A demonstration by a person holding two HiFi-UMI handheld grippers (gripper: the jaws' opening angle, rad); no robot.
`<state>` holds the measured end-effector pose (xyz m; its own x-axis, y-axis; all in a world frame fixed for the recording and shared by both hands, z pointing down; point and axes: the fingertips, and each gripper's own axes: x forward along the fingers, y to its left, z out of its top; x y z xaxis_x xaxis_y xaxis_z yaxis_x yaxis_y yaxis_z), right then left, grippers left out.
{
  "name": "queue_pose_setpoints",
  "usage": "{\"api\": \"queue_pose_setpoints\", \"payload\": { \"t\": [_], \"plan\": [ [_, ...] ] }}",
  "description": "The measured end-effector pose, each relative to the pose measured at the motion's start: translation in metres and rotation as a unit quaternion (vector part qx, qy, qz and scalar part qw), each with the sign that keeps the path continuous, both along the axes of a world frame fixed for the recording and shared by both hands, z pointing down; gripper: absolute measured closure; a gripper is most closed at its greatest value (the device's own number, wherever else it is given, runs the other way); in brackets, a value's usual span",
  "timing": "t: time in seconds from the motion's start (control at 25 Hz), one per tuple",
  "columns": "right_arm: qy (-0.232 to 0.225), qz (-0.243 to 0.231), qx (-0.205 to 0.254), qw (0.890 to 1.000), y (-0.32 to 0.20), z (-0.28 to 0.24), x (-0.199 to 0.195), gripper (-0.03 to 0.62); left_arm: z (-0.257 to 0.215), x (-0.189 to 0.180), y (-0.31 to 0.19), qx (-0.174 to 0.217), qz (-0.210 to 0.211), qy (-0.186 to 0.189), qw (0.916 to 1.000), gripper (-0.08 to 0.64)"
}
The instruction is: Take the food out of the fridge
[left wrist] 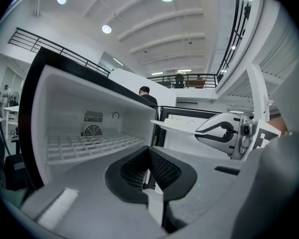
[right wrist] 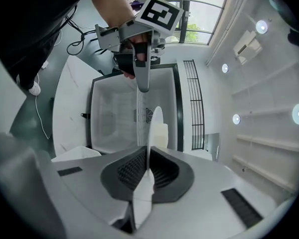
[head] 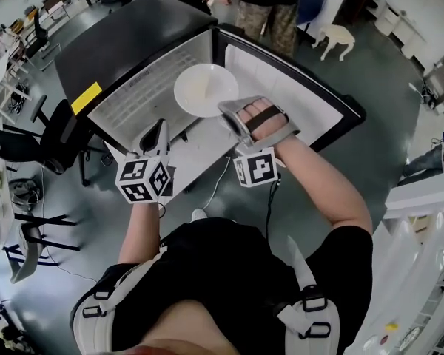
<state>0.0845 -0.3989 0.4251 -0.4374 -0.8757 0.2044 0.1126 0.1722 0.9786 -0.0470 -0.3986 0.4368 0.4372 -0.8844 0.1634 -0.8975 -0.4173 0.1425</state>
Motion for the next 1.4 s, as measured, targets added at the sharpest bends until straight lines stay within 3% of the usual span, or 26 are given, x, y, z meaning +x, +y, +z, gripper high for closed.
{"api": "queue_pose_setpoints", "payload": {
  "t": [0.36, 1.4],
  "plan": [
    [0.014, 0.003, -0.015, 1.0, 0.029, 0.019, 0.027, 0.574, 0.004, 0.02, 0.002, -0.002, 0.023, -0.006, 0.9997, 0.56],
    [0.007, -0.023, -0.015, 1.0, 0.026, 0.026, 0.009, 0.573, 0.003, 0.015, 0.008, -0.003, 0.011, -0.012, 0.9999, 0.56]
  ]
}}
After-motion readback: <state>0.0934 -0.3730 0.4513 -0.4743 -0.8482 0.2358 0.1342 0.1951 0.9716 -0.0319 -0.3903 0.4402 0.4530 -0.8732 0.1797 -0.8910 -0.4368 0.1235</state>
